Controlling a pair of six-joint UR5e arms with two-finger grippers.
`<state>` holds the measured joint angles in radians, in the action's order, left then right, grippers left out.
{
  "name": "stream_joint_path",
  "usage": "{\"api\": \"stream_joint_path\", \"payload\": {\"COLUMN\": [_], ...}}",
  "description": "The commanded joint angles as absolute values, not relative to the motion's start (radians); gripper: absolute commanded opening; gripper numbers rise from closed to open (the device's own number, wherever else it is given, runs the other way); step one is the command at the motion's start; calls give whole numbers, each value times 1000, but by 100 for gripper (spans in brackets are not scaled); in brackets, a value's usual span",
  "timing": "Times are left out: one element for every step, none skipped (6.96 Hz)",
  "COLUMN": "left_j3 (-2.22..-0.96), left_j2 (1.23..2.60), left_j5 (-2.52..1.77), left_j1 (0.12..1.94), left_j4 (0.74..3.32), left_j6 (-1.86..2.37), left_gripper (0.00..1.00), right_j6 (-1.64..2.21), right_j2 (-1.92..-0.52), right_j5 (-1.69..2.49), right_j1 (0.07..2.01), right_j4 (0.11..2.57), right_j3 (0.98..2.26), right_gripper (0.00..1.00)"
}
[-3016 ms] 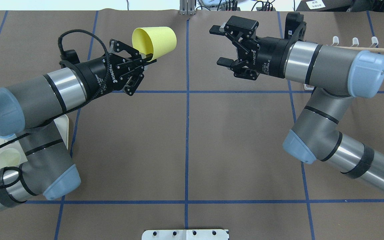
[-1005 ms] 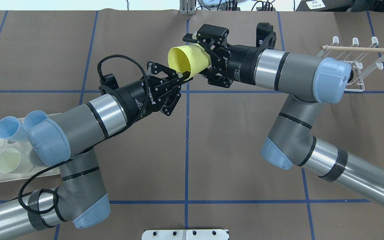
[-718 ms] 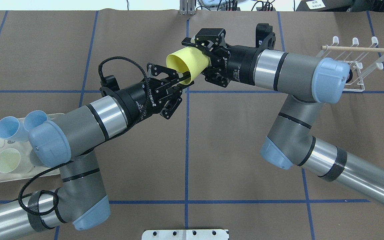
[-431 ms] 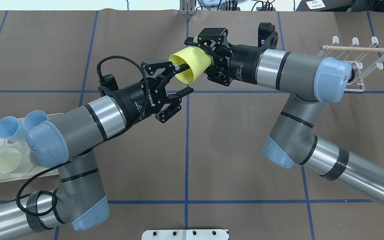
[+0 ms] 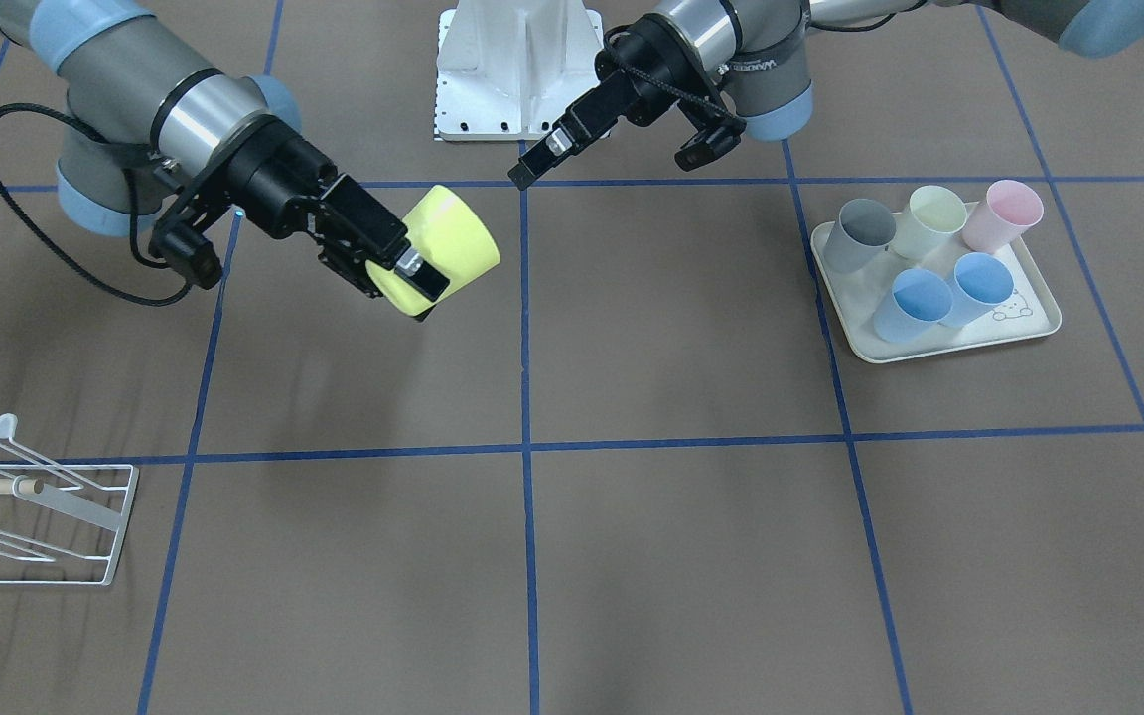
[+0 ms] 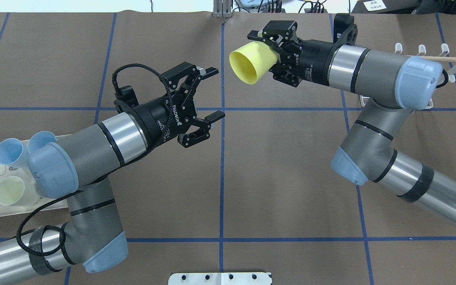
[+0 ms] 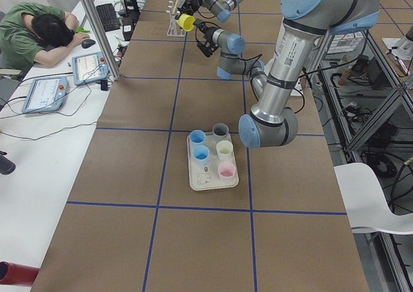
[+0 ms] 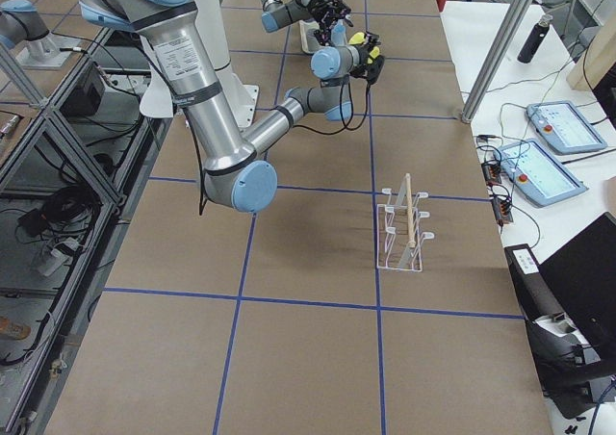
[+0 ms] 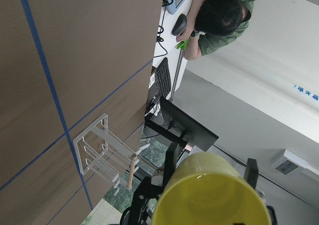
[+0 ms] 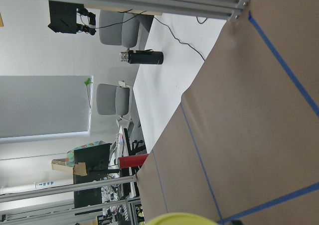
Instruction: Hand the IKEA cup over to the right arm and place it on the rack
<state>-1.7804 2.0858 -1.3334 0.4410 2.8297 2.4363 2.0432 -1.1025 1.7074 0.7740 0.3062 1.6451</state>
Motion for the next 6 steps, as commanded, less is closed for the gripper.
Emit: {"api": "stream_joint_path", "payload": {"left_j3": [-1789,-1805,-1809,-1827,-1866,-1914], "left_j2": [2060,2025,1991,1968,1945,1944], "left_j5": [-1336,-1338,-1338,-1341,-1356,-1377], "left_j1": [449,456,456,456,457,471], "left_j4": [2829,2827,2820,2792,2728,2633], "left_j6": [2347,2242,2153,2094,2016,1979], "left_gripper": [100,100,100,100,100,99], "right_j6": [1948,1848,1675,1502,1351,1197], "right_j2": [-1161,-1192,-1253,-1337,-1418,-1492], "right_j5": [1716,1730,1785,1784,1781,1749], "right_j1": [920,1004,1085,1139,1194,1225], "right_j4": [320,380,446,462,462,462], "right_j3": [1634,1649,1679,1698,1704,1704], "right_gripper": [0,0,0,0,0,0]}}
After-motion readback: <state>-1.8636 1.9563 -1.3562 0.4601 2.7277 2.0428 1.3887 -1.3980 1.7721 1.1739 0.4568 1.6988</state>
